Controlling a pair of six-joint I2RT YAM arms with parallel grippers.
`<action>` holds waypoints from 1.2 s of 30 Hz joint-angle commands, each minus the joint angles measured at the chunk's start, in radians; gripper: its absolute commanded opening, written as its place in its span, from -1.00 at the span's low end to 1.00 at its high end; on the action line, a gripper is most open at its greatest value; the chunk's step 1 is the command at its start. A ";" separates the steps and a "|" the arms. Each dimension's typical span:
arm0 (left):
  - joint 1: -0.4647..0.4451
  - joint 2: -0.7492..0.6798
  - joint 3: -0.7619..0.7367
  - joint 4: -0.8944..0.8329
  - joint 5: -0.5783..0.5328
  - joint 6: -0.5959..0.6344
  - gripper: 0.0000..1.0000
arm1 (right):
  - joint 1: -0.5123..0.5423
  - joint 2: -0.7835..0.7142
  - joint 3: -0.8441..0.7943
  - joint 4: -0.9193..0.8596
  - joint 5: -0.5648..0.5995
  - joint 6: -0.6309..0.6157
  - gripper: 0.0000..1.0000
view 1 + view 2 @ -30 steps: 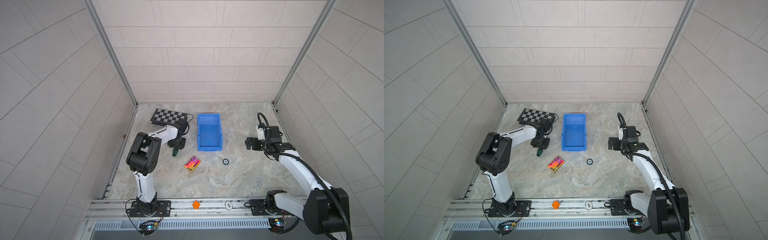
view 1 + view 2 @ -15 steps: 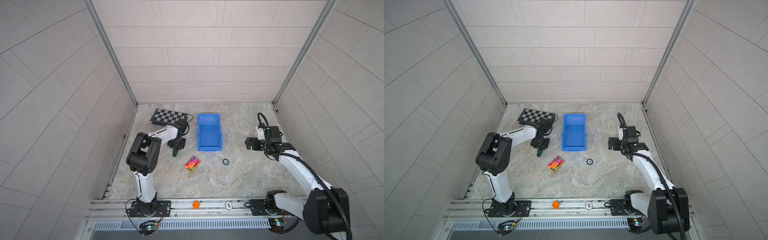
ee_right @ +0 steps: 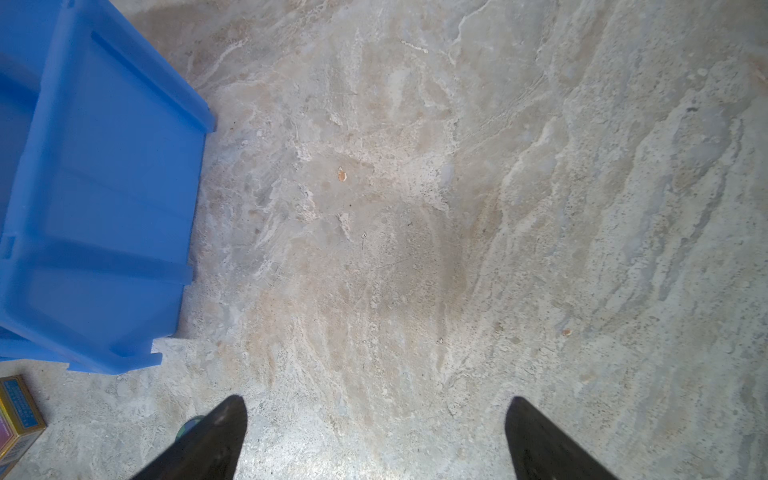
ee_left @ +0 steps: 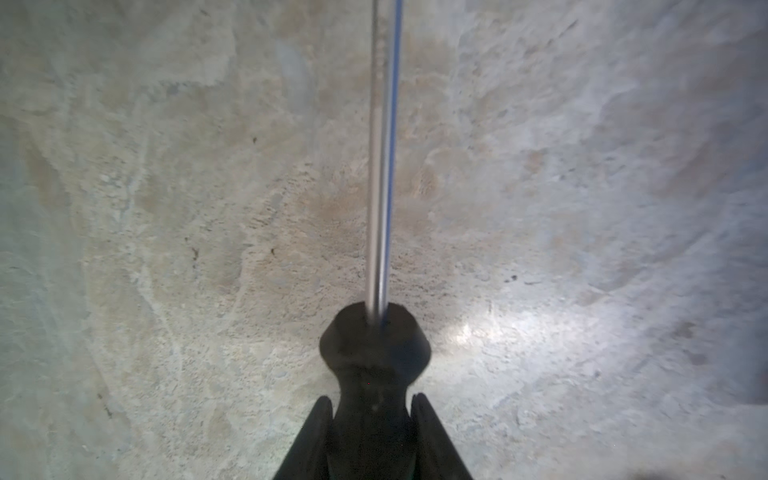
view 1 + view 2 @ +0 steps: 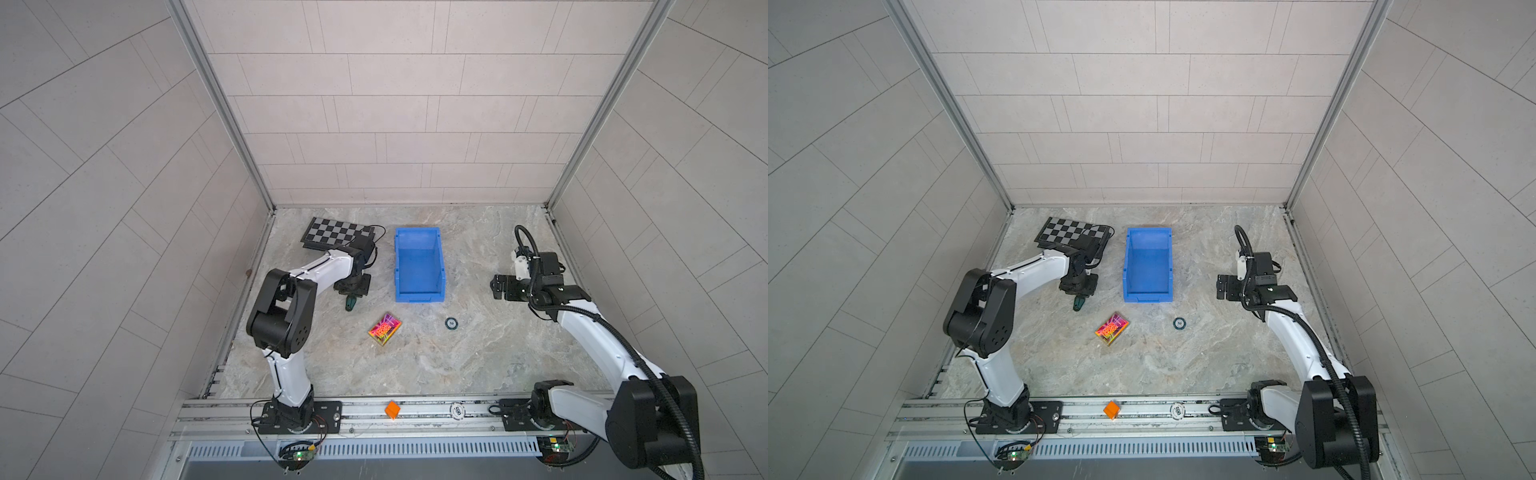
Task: Put the screwdriver in the bin
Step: 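Lift the screwdriver off the table with the left gripper, then carry the screwdriver with the left gripper over the blue bin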
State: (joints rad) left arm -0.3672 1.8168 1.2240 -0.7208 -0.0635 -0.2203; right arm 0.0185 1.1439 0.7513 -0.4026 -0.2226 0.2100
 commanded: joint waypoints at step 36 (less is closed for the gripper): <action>-0.343 0.276 0.750 -0.265 -0.019 0.055 -1.00 | -0.004 -0.067 -0.027 -0.036 0.043 -0.012 0.99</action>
State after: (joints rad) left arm -0.7101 2.0785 1.9427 -0.9318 -0.0471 -0.1806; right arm 0.0185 1.1000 0.7357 -0.4179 -0.2001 0.2104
